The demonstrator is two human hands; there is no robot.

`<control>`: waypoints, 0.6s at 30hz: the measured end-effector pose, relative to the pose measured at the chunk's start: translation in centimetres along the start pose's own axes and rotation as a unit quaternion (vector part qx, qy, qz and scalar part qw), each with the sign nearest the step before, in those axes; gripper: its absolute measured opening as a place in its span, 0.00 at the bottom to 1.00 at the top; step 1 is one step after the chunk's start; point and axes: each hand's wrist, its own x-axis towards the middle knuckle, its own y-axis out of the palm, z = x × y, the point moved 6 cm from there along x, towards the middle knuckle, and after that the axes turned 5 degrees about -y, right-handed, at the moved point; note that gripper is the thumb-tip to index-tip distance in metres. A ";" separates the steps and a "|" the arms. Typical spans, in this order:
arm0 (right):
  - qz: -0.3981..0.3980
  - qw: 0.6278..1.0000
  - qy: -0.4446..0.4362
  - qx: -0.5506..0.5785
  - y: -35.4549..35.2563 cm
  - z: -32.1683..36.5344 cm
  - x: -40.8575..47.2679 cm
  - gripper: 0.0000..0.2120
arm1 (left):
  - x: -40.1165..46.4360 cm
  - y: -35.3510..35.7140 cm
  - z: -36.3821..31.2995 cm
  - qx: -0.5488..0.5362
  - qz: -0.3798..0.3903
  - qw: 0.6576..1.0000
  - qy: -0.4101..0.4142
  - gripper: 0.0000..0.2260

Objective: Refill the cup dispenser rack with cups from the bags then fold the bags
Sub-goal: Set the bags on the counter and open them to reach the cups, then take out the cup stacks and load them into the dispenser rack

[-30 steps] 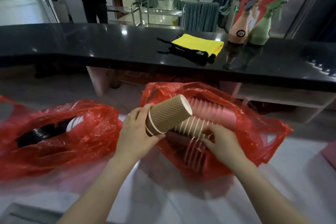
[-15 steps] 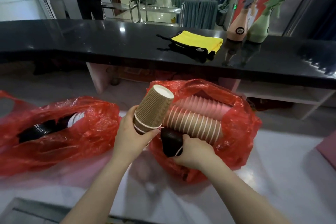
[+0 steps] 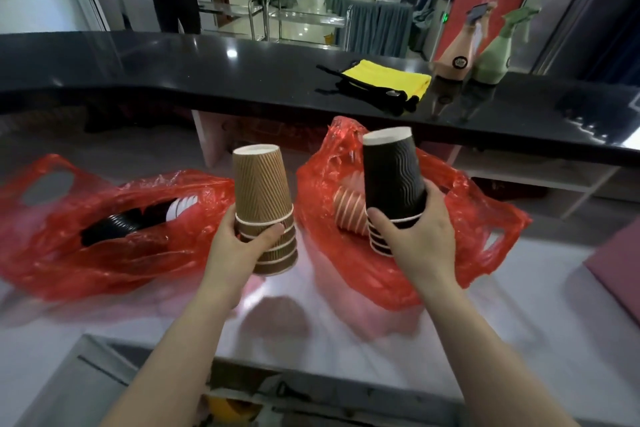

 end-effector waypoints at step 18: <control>0.375 0.860 -0.085 0.336 13.6 17.7 -11.9 0.29 | -17.1 -18.0 -3.0 0.011 -0.273 0.962 0.026 0.38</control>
